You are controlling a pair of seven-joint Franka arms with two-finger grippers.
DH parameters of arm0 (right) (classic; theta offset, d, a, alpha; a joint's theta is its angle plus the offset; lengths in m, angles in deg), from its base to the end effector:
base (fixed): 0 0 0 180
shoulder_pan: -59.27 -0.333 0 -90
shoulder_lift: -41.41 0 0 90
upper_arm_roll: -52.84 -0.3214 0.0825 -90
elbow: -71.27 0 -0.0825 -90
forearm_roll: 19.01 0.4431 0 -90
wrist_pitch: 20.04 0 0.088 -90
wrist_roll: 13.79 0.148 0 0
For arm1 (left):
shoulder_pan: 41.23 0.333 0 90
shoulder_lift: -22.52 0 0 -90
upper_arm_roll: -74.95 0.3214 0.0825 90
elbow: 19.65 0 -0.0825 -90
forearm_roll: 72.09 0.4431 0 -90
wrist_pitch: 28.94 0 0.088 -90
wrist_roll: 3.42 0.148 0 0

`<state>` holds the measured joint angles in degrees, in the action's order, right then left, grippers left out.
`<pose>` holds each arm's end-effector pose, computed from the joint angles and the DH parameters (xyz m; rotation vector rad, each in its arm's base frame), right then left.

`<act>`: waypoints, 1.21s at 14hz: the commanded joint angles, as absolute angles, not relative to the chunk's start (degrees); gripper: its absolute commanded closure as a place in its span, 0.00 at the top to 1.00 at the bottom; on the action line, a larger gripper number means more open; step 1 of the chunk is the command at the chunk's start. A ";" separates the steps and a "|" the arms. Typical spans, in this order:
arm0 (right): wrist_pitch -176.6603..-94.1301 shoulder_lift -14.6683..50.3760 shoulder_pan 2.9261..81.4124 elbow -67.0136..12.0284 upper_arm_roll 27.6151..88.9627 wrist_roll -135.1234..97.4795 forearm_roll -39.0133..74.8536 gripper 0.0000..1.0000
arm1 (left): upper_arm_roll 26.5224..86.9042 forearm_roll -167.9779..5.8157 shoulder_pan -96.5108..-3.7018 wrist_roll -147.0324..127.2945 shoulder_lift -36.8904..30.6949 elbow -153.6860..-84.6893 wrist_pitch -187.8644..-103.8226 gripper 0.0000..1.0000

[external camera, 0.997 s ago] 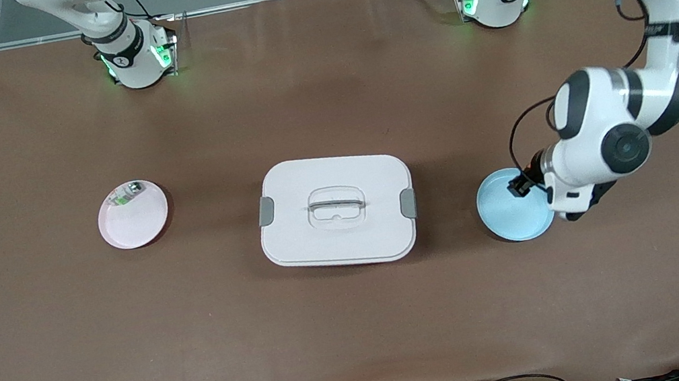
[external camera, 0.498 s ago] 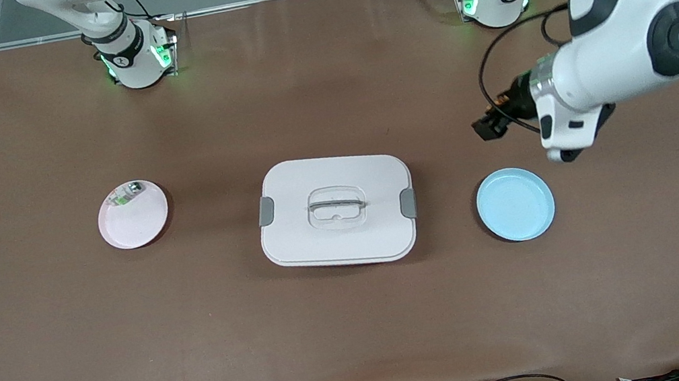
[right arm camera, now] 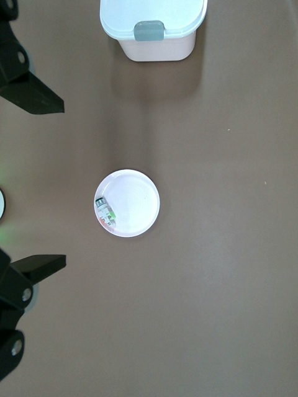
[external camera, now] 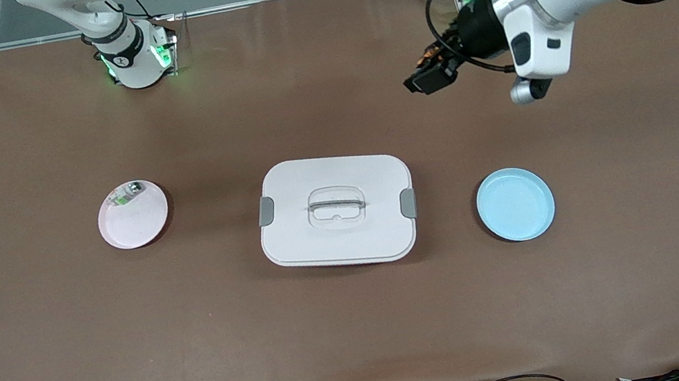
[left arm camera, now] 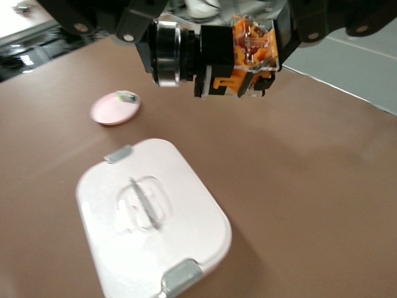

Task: Transfer orange switch to right arm and place
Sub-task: 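Lift the orange switch with the left gripper toward the box's handle side, then hold the switch up with the left gripper while the right gripper approaches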

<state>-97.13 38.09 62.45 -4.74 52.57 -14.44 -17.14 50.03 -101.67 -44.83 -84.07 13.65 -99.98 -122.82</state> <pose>0.6028 -0.0254 0.6610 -3.1072 0.0509 0.0592 0.5645 -0.3619 0.6181 2.3869 1.1947 -0.5753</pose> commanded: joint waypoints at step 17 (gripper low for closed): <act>-95.98 32.70 62.51 -5.99 52.58 -19.86 0.53 1.00 | 36.28 -103.64 -51.86 -128.13 7.95 -100.69 -156.99 0.17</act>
